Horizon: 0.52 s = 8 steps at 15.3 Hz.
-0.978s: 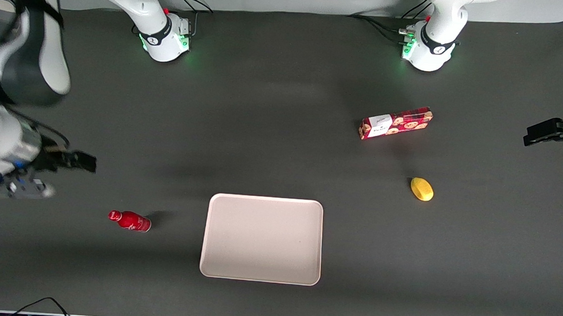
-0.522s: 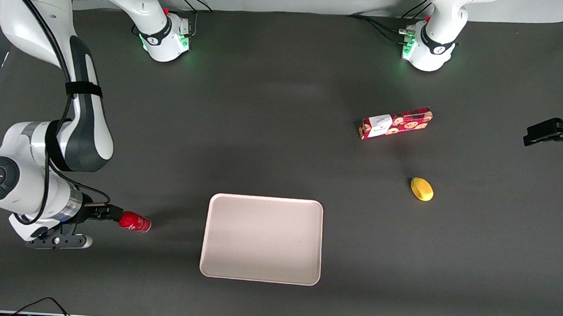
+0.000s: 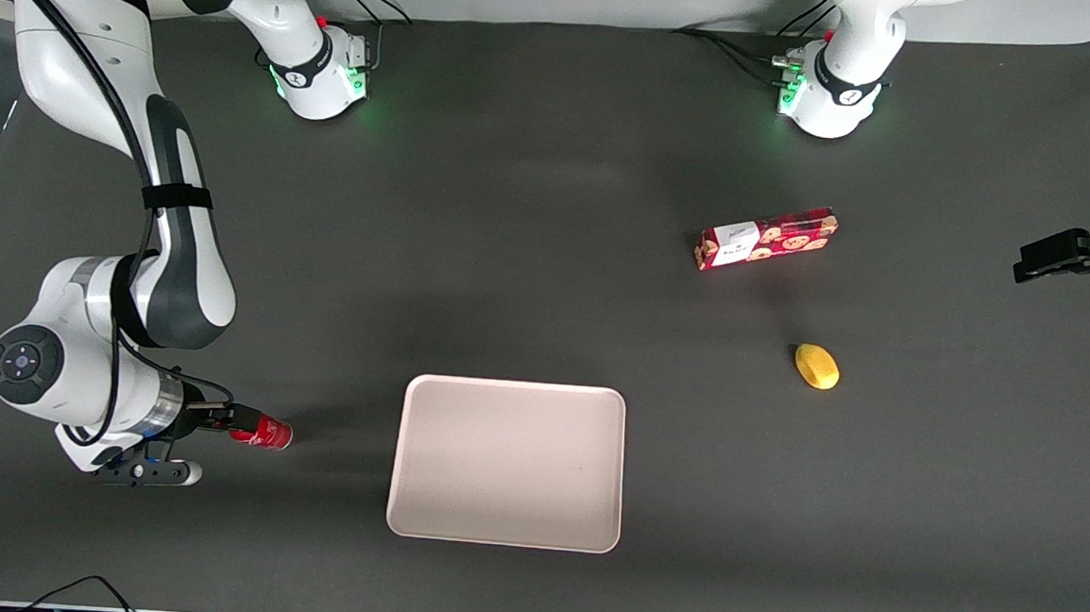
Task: Place coke bottle on tray
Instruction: 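Lower the right gripper around the bottle and close on it, then lift the bottle with the right gripper and carry it toward the tray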
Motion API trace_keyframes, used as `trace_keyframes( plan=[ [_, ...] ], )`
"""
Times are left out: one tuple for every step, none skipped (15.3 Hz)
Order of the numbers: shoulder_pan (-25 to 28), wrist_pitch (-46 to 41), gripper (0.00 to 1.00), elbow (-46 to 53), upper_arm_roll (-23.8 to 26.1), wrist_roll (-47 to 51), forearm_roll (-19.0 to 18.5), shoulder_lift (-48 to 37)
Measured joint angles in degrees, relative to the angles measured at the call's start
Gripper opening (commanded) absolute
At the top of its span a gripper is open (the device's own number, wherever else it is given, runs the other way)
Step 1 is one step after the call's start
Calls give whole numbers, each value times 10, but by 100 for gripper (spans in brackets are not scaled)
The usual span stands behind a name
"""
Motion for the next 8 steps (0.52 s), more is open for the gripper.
trace_keyframes(
  plan=[
    [-1,0,97,-3,0,0,0,0],
    [-1,0,90,-6,0,0,0,0],
    [-2,0,79,-9,0,0,0,0],
    [-2,0,65,-11,0,0,0,0],
    [-2,0,51,-12,0,0,0,0],
    [-2,0,36,-12,0,0,0,0],
    [-2,0,24,-12,0,0,0,0],
    [-1,0,12,-12,0,0,0,0]
  ],
)
